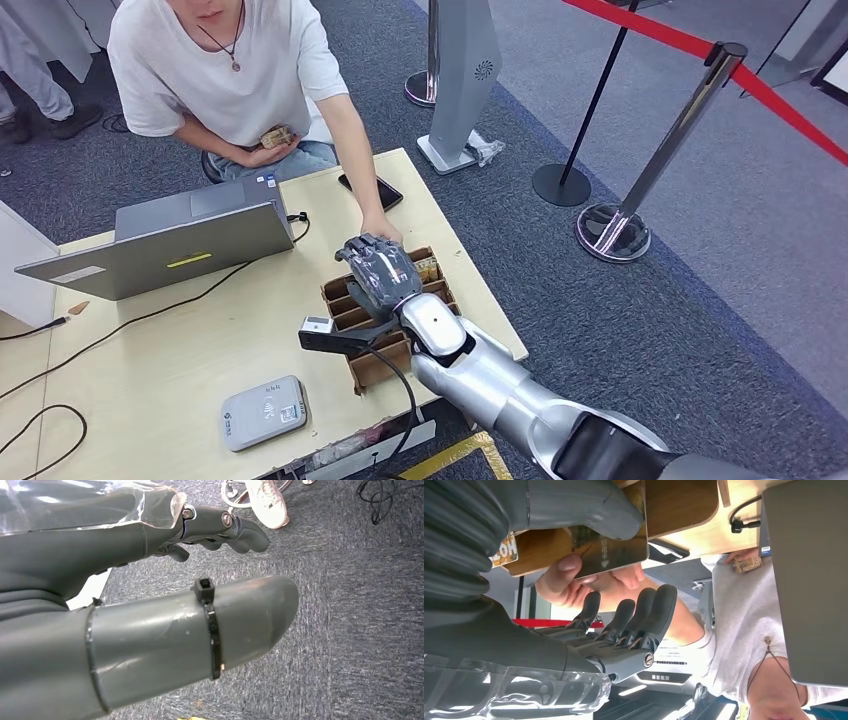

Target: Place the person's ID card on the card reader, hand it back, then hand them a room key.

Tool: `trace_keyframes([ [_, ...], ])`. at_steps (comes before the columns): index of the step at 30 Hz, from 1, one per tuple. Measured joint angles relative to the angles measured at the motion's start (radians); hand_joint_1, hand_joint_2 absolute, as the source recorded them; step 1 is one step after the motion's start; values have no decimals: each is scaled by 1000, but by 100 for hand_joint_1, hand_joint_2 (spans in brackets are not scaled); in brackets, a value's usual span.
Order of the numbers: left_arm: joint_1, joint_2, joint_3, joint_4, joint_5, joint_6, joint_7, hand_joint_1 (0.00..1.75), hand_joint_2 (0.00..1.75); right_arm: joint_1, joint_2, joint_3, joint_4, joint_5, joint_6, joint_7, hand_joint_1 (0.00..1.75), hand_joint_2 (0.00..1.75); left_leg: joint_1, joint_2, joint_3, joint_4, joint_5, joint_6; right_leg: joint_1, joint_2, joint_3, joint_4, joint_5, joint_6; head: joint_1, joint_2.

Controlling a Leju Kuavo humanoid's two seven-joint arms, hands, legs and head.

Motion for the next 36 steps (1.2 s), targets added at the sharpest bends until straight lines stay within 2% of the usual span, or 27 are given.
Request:
trace_keyframes([
  [15,1,0,1,0,0,0,-3,0,0,35,-13,-25,-39,36,19,10,86,175,0,0,0,0,0,0,0,0,0,0,0,0,0,0],
  [22,2,0,1,0,0,-1,-3,0,0,45,-22,-31,-43,52,21,10,136,175,0,0,0,0,0,0,0,0,0,0,0,0,0,0],
  [36,5,0,2,0,0,0,-6,0,0,50,-31,-39,-51,54,34,9,173,175,0,0,0,0,0,0,0,0,0,0,0,0,0,0],
])
